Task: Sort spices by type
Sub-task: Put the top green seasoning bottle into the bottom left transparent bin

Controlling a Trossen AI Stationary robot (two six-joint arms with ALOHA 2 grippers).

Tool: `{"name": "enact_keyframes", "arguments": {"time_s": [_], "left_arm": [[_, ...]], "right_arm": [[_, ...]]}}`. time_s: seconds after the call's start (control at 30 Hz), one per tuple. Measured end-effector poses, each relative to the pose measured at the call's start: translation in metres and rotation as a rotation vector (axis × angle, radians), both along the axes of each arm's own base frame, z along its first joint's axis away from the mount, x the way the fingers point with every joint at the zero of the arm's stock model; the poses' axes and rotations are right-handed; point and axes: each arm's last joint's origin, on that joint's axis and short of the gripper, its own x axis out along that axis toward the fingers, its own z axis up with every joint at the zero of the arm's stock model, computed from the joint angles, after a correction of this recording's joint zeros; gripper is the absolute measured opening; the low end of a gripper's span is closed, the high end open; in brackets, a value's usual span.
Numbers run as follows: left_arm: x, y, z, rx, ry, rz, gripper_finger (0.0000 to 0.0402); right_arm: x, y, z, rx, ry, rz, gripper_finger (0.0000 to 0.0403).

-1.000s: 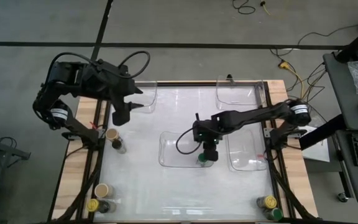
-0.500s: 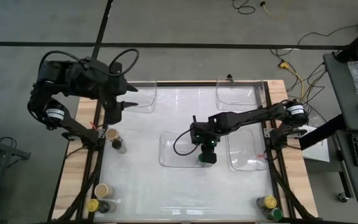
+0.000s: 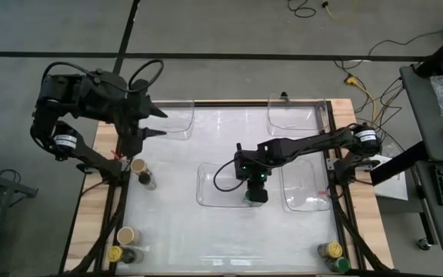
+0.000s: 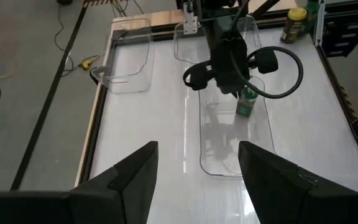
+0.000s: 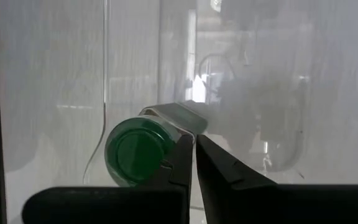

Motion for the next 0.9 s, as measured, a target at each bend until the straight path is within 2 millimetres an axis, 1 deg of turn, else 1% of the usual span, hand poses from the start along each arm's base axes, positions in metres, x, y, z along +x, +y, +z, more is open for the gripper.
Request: {"name": "enact_keyframes", "arguments": {"time_s": [0.9], "left_arm": [[0.0,0.0001,0.0,0.004,0.0,-0.002,0.0207]], "right_arm": [[0.0044,0.0032,0.0019,0.01,-0.067,0.063,0.0013]]}}
